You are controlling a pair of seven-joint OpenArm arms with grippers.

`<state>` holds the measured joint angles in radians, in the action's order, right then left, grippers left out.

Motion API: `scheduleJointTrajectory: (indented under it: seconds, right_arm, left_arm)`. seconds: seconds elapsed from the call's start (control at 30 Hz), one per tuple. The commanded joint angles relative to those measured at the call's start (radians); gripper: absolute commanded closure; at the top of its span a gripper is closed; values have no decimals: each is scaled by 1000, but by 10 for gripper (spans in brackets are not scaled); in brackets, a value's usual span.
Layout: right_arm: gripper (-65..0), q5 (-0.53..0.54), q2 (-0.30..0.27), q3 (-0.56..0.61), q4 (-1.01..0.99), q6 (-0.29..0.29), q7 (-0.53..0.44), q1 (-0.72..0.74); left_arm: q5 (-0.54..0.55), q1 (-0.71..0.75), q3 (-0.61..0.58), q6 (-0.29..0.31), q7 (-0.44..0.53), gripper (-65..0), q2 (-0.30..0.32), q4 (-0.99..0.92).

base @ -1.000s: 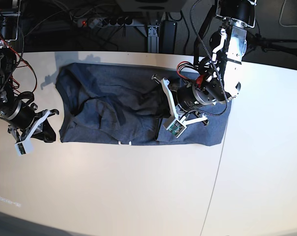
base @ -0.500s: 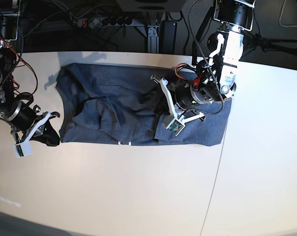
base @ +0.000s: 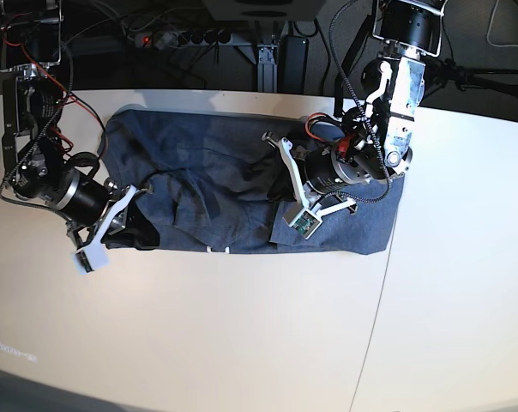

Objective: Fold the T-shirt properly

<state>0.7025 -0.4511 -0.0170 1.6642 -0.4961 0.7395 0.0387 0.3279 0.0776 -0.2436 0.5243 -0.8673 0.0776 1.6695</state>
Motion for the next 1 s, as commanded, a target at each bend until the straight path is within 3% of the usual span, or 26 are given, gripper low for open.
scheduleJointTrajectory:
  seconds: [0.0,0.23,0.4,0.6,0.73,0.83,0.97]
  right_arm:
    - [0,-19,-11,17,10,-79,-33,16]
    - [0,-222,-14,52,-64,-76,-137,16]
    - [0,-262,-14,52,-122,-76,-135,16]
    - [0,-257,-14,52,-234,-76,-133,13]
    - [0,-183,-14,52,-282,-76,-133,13]
    - [0,-87,-13,52,-251,-76,-133,16]
    - [0,-39,-13,52,-122,-77,-76,14]
  left_arm:
    - [13,-11,0,19,16,0,-2,19]
    - [13,-11,0,19,6,0,-2,19]
    - [13,-11,0,19,-8,0,-2,19]
    - [13,-10,0,32,-13,0,3,19]
    - [13,-11,0,37,-12,0,3,19]
    - [13,-11,0,37,-9,0,3,19]
    - [13,-11,0,37,-1,0,3,19]
